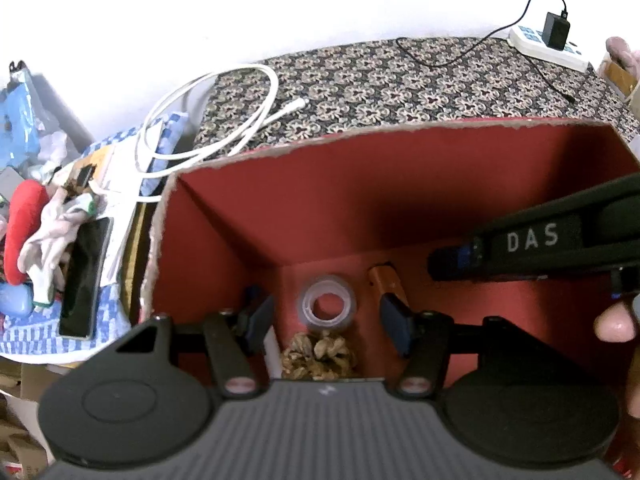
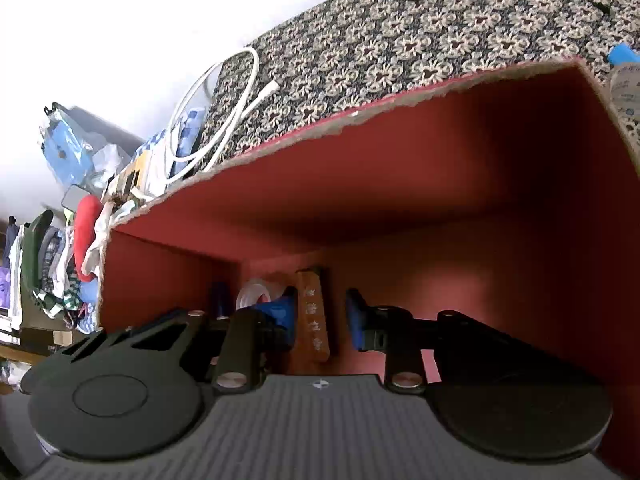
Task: Organize rigid objects
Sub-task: 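Open the right tool to release the orange stick, then raise the right tool up out of the box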
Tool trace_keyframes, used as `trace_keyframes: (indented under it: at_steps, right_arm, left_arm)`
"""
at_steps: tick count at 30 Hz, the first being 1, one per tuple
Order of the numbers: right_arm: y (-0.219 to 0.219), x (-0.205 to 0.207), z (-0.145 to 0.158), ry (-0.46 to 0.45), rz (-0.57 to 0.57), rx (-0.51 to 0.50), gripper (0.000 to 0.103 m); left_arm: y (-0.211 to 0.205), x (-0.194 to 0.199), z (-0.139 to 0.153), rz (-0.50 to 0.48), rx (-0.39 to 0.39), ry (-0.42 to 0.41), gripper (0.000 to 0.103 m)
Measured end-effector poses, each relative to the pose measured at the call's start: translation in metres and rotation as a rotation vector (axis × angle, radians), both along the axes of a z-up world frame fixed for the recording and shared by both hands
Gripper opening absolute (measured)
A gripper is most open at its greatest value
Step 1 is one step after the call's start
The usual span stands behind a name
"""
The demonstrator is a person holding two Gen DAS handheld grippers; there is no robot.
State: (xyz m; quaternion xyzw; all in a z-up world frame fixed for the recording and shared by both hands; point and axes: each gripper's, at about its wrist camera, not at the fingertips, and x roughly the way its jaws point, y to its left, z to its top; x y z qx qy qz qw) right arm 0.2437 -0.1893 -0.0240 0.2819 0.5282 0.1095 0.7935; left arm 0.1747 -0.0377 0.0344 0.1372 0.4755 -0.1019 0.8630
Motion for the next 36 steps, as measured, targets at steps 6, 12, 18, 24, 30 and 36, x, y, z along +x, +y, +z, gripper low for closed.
trace_keyframes:
  at_steps: [6, 12, 18, 24, 30, 36]
  right_arm:
    - [-0.001, -0.009, 0.012, -0.058, -0.009, -0.03, 0.01]
    - [-0.01, -0.028, 0.031, -0.114, -0.026, 0.001, 0.01]
    - [-0.015, -0.053, 0.056, -0.215, -0.056, -0.016, 0.01]
    - [-0.016, -0.078, 0.072, -0.311, -0.066, -0.038, 0.01]
    - [-0.015, -0.105, 0.082, -0.389, -0.073, -0.034, 0.011]
    - [-0.014, -0.129, 0.088, -0.429, -0.065, -0.037, 0.011]
  left_arm:
    - [0.004, -0.005, 0.006, 0.011, -0.016, -0.021, 0.062]
    - [0.01, -0.021, 0.028, 0.02, -0.013, -0.059, 0.062]
    - [0.02, -0.041, 0.051, 0.027, -0.049, -0.086, 0.063]
    - [0.026, -0.067, 0.07, 0.003, -0.077, -0.117, 0.065]
    - [0.033, -0.088, 0.08, -0.016, -0.095, -0.119, 0.066]
    - [0.042, -0.11, 0.085, -0.035, -0.095, -0.13, 0.066]
